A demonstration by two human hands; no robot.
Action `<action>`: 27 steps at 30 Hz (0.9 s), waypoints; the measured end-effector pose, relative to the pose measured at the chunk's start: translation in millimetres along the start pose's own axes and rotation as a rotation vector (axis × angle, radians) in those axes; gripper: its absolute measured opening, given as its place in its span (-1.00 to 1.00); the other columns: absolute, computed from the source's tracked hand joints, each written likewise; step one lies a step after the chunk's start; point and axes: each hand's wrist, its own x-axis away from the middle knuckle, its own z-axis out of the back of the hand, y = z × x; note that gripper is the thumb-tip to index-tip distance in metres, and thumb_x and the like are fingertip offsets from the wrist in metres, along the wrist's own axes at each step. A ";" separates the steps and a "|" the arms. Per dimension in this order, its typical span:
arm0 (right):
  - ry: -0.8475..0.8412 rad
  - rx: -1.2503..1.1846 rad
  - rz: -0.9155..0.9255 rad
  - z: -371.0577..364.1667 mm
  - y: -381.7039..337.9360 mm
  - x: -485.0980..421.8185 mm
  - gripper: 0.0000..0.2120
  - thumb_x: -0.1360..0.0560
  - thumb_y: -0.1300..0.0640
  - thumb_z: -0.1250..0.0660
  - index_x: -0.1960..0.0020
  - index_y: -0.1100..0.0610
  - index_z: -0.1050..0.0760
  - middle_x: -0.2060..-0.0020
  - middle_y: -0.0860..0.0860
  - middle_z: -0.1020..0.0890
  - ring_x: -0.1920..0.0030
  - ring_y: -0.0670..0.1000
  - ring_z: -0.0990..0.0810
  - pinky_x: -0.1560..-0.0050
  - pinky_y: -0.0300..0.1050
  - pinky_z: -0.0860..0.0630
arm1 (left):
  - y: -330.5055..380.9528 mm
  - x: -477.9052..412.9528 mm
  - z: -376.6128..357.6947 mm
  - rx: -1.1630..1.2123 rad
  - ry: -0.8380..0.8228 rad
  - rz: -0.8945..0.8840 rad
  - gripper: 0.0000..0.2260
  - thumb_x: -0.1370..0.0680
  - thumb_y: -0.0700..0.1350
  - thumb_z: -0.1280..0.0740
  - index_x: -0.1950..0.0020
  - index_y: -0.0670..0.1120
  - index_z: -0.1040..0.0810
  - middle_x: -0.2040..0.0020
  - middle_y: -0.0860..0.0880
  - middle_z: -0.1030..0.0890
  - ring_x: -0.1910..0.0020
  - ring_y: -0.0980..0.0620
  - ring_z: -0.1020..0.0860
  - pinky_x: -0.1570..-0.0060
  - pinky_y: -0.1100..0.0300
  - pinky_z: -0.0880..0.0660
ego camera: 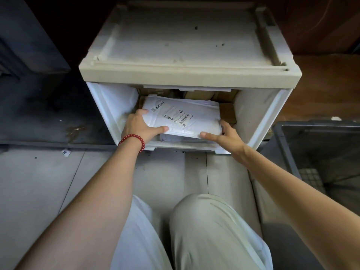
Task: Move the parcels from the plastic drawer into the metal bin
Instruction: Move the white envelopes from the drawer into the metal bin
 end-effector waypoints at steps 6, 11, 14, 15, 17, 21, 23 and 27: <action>0.017 0.135 0.110 12.1 6.8 50.0 -0.07 -0.30 -0.02 -0.58 -0.52 0.13 -0.19 -0.44 0.10 -0.30 -0.34 0.11 -0.41 -0.29 -0.11 -0.38 | 2.6 49.6 25.8 0.005 -0.006 -0.003 -0.25 -0.20 0.28 -0.55 -0.32 0.05 -0.45 -0.34 -0.01 -0.48 -0.27 -0.05 -0.46 -0.16 0.16 -0.40; 0.068 0.045 0.151 18.9 13.0 90.8 -0.17 -0.32 0.05 -0.58 -0.48 0.10 -0.27 -0.39 0.06 -0.38 -0.25 0.03 -0.46 -0.16 -0.18 -0.42 | 7.3 93.3 41.1 -0.058 0.007 -0.094 -0.36 -0.21 0.26 -0.56 -0.23 0.10 -0.51 -0.14 0.00 -0.59 -0.09 -0.05 -0.53 -0.07 0.05 -0.53; 0.174 -0.006 0.182 28.2 17.0 110.4 -0.30 -0.36 0.08 -0.56 -0.43 0.09 -0.35 -0.32 0.04 -0.47 -0.22 0.02 -0.51 -0.07 -0.21 -0.46 | 12.4 112.8 45.9 -0.076 0.074 -0.164 -0.54 -0.30 0.14 -0.55 -0.14 0.11 -0.53 -0.04 0.04 -0.59 -0.03 -0.03 -0.53 0.02 0.10 -0.52; 0.216 -0.017 0.198 32.3 18.6 115.2 -0.35 -0.37 0.08 -0.55 -0.40 0.08 -0.39 -0.29 0.03 -0.51 -0.18 0.00 -0.53 -0.04 -0.21 -0.47 | 14.2 118.5 46.6 -0.060 0.106 -0.182 -0.59 -0.33 0.10 -0.55 -0.12 0.10 -0.53 0.01 0.05 -0.57 0.00 0.00 -0.52 0.07 0.15 -0.48; 0.268 -0.034 0.213 41.8 20.4 124.0 -0.46 -0.41 0.08 -0.52 -0.34 0.06 -0.44 -0.21 0.04 -0.56 -0.11 -0.03 -0.55 0.02 -0.21 -0.47 | 17.0 127.2 47.6 0.014 0.158 -0.205 -0.64 -0.37 0.03 -0.54 -0.10 0.06 -0.54 0.06 0.08 -0.55 0.03 0.07 -0.49 0.10 0.23 -0.39; 0.294 -0.026 0.230 54.9 19.4 138.1 -0.66 -0.47 0.07 -0.45 -0.22 0.02 -0.52 -0.12 0.03 -0.60 -0.10 0.03 -0.59 0.05 -0.21 -0.48 | 17.0 134.2 47.3 0.129 0.188 -0.211 -0.78 -0.42 0.02 -0.49 -0.02 0.04 -0.60 0.07 0.06 -0.63 0.02 0.11 -0.54 0.22 0.40 -0.34; 0.334 -0.027 0.256 57.9 17.0 145.1 -0.80 -0.51 0.07 -0.41 -0.12 0.01 -0.56 -0.01 0.00 -0.63 -0.07 0.07 -0.62 0.10 -0.20 -0.53 | 16.3 134.9 46.7 0.150 0.187 -0.227 -0.82 -0.45 -0.01 -0.47 0.00 0.03 -0.58 0.02 0.00 -0.63 0.00 0.06 -0.56 0.16 0.32 -0.39; 0.348 0.005 0.284 64.1 12.3 153.3 -0.83 -0.54 0.03 -0.35 -0.03 0.12 -0.58 0.02 0.05 -0.63 -0.04 0.10 -0.59 -0.04 -0.06 -0.51 | 19.8 136.8 47.9 0.147 0.186 -0.251 -0.81 -0.51 -0.07 -0.41 -0.06 -0.10 -0.52 -0.17 -0.14 -0.49 -0.09 -0.03 -0.51 -0.01 0.21 -0.38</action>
